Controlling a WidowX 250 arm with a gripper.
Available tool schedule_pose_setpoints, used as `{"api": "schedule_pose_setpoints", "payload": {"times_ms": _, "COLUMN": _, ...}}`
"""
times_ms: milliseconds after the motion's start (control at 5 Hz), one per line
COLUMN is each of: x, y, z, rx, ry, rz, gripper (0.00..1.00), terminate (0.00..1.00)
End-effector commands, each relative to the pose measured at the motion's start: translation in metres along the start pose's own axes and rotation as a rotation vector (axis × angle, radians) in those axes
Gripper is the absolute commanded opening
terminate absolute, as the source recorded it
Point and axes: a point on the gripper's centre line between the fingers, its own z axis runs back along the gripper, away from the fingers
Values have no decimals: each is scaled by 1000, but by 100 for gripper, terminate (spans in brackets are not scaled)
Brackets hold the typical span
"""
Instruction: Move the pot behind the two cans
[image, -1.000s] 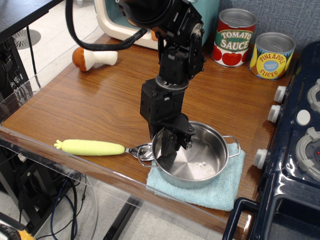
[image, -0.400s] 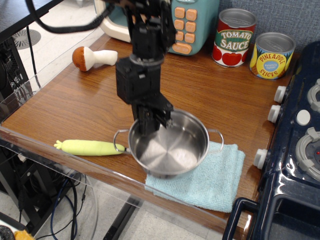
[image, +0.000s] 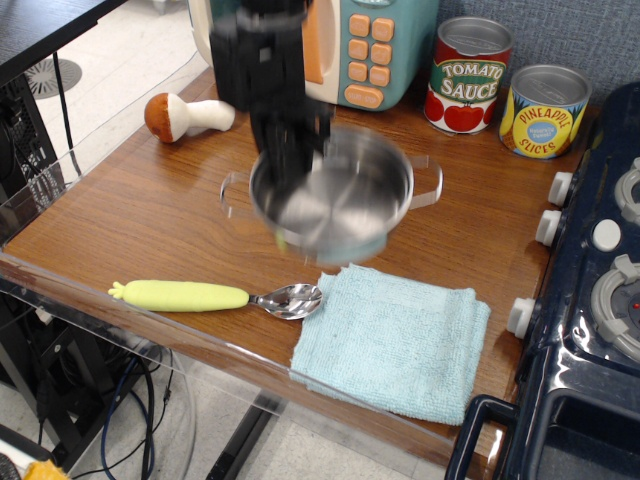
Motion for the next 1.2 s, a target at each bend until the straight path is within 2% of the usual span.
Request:
{"api": "schedule_pose_setpoints", "payload": {"times_ms": 0, "x": -45, "y": -39, "z": 25, "rx": -10, "ry": 34, "rz": 184, "gripper": 0, "terminate": 0}}
{"api": "schedule_pose_setpoints", "payload": {"times_ms": 200, "x": -68, "y": -40, "z": 11, "rx": -2, "ry": 7, "rz": 237, "gripper": 0, "terminate": 0}}
{"api": "schedule_pose_setpoints", "payload": {"times_ms": 600, "x": -100, "y": -19, "z": -27, "rx": -9, "ry": -12, "rz": 279, "gripper": 0, "terminate": 0}}
{"api": "schedule_pose_setpoints", "payload": {"times_ms": 800, "x": -115, "y": -15, "z": -39, "rx": -54, "ry": -21, "rz": 274, "gripper": 0, "terminate": 0}}
{"api": "schedule_pose_setpoints", "payload": {"times_ms": 1000, "x": -124, "y": -21, "z": -48, "rx": -62, "ry": -30, "rz": 291, "gripper": 0, "terminate": 0}}
